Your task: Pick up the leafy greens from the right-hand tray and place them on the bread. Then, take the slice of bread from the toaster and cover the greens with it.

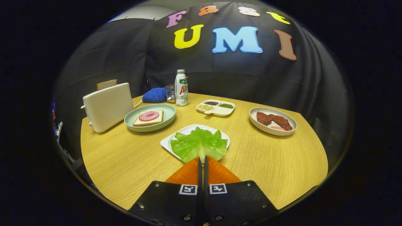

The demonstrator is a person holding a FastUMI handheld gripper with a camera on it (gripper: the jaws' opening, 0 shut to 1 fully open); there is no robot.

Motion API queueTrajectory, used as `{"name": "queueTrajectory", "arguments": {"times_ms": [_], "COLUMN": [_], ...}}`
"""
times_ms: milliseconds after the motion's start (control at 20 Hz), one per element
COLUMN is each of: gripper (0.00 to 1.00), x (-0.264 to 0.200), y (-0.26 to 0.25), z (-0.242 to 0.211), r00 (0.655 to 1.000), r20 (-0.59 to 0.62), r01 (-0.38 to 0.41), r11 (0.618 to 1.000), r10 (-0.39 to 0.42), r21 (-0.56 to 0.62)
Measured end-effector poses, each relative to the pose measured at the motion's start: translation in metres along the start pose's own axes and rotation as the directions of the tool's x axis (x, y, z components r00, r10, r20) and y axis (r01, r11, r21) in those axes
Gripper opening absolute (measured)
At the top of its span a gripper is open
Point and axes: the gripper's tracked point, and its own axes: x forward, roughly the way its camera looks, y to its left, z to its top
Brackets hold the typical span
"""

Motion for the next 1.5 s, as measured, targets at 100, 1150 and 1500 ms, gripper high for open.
{"name": "queueTrajectory", "arguments": {"times_ms": [100,1150,1500], "gripper": [0.00,0.00,0.00], "x": [-0.005,-0.013,0.013], "y": [0.003,0.069,0.109], "z": [0.008,0.101,0.119], "r00": [1.000,0.972,0.962], "r20": [0.027,0.213,0.216], "r01": [0.000,-0.101,-0.158], "r11": [1.000,0.995,0.986], "r10": [0.000,0.103,0.165], "r21": [0.000,-0.018,-0.048]}}
